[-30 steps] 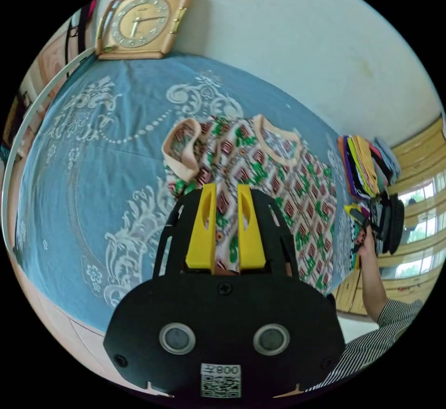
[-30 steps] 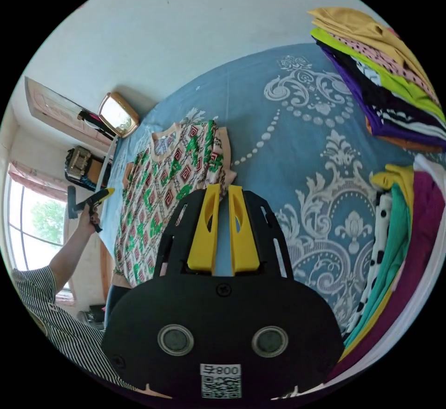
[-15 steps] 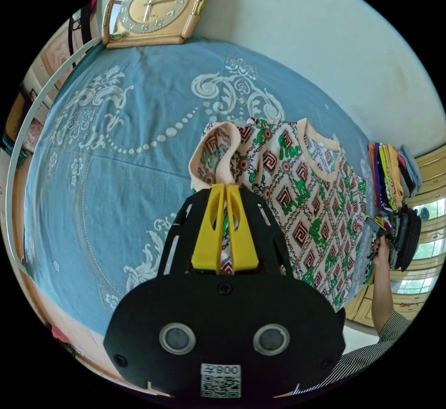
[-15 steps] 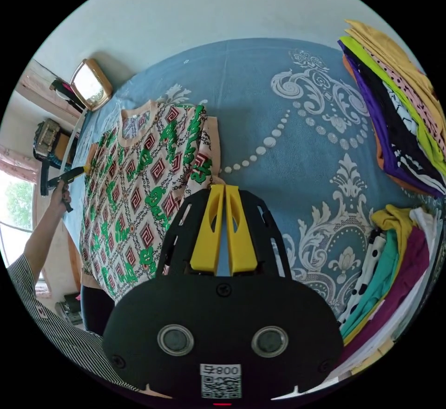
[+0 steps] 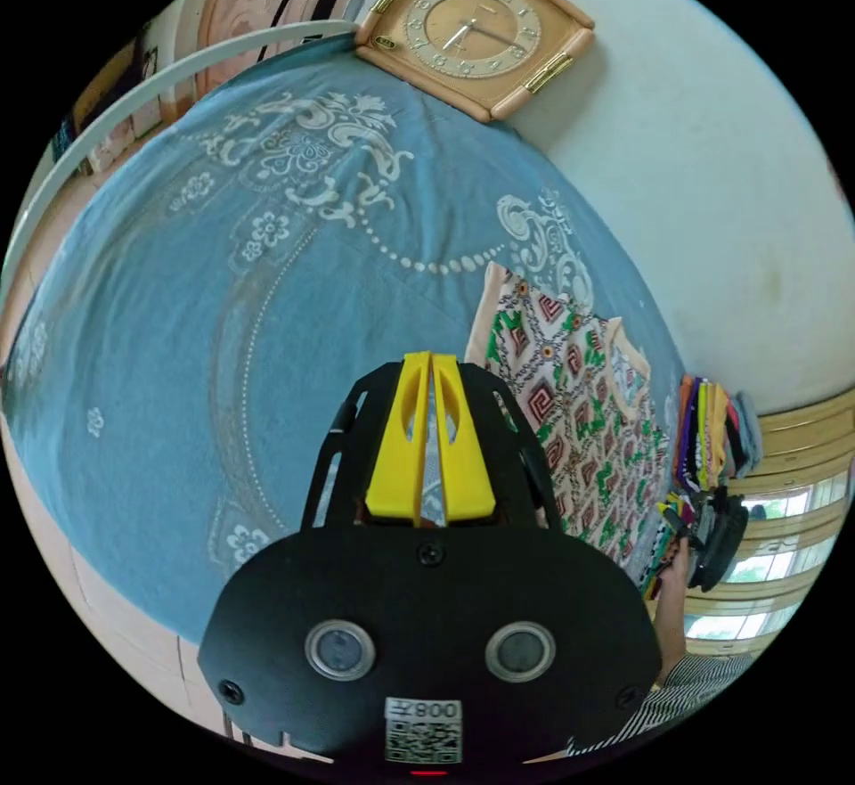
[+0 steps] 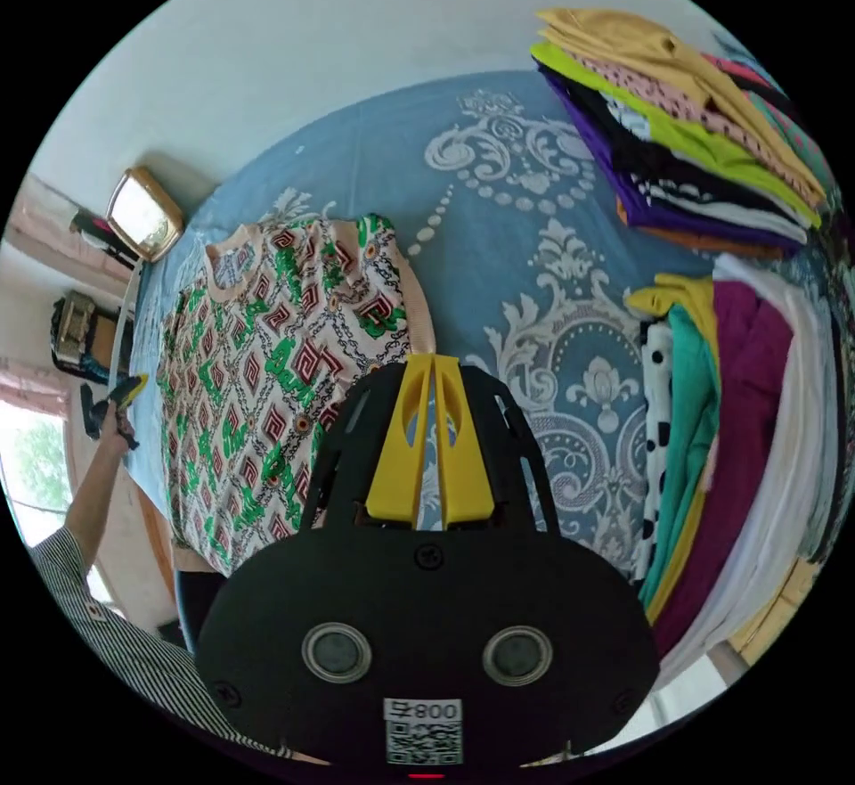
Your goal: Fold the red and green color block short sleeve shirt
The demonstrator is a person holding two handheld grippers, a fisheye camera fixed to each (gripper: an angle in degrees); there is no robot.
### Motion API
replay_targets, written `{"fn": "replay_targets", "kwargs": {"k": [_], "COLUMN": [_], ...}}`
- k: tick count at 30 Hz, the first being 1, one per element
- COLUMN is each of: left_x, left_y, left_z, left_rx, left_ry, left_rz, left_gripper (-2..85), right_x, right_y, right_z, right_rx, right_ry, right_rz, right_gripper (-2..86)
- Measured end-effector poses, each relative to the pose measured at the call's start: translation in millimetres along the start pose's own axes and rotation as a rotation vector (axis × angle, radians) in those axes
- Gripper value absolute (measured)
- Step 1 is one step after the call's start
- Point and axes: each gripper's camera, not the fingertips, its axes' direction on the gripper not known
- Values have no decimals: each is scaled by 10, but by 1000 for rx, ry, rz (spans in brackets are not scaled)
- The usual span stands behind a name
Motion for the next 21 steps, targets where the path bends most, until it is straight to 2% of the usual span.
{"fn": "replay_targets", "kwargs": {"k": [2,7,9,13,18,19,21], "left_x": [36,279,398,689,1085,1191,1321], "left_y": [-35,-253,-363,-599,-647,-620,-572], "left_z": [2,12,49,224,401,453,524], "left_rx": [14,23,21,-17,-54,-76,-104], "left_ry": [43,89,114,123,218,229,229], "left_rz": [24,123,166,224,331,374,428], "left_gripper": [3,12,17,25,25,25,25], "right_x": [94,112,12,-322,-648,-883,-1300], "right_y": [-8,-122,-290,-890,-1288,-1225,-1044], "right_z": [-5,-239,-255,-26,309,296,347], "right_rx": [33,165,184,136,33,42,12], "right_ry": [-58,-37,-81,-22,-125,-182,-130], "right_rz": [70,132,75,-14,-56,-144,-297], "right_gripper": [1,4,7,30,24,20,16]}}
